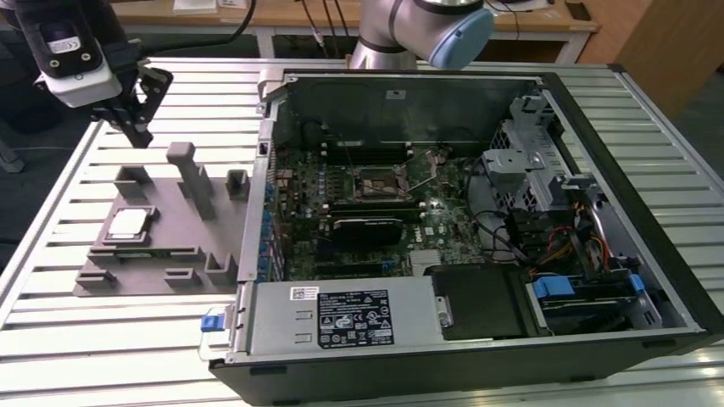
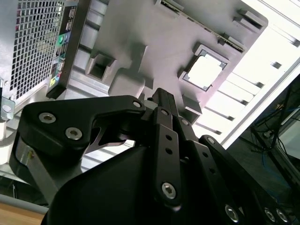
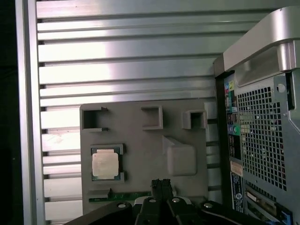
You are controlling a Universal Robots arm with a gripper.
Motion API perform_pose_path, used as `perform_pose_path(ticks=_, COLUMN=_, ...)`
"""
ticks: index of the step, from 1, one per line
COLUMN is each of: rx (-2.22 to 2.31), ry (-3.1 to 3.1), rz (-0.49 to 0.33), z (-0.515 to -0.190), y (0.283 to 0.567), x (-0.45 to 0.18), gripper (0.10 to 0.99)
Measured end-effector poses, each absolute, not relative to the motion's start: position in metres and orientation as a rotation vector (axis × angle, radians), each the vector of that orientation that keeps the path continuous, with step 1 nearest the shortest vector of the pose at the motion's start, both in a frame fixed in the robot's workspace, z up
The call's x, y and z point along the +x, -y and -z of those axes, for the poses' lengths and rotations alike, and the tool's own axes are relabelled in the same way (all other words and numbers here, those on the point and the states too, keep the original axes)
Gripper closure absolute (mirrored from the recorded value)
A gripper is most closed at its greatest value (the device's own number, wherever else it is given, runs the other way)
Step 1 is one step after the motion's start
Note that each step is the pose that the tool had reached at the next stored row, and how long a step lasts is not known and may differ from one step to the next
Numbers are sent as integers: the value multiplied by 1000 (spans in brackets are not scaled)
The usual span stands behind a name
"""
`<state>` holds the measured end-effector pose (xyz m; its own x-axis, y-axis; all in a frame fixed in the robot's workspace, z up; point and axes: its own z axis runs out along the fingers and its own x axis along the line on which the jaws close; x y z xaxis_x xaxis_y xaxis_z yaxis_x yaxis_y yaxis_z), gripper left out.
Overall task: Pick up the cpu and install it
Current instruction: 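Reach for the cpu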
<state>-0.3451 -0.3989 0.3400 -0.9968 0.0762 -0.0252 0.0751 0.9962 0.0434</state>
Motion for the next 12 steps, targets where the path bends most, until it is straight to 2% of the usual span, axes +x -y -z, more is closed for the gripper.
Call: perform_pose_path(ticks=12, rx=118, ry=-3112, rz=-65, z=-327, y=399, x=-361, gripper=980)
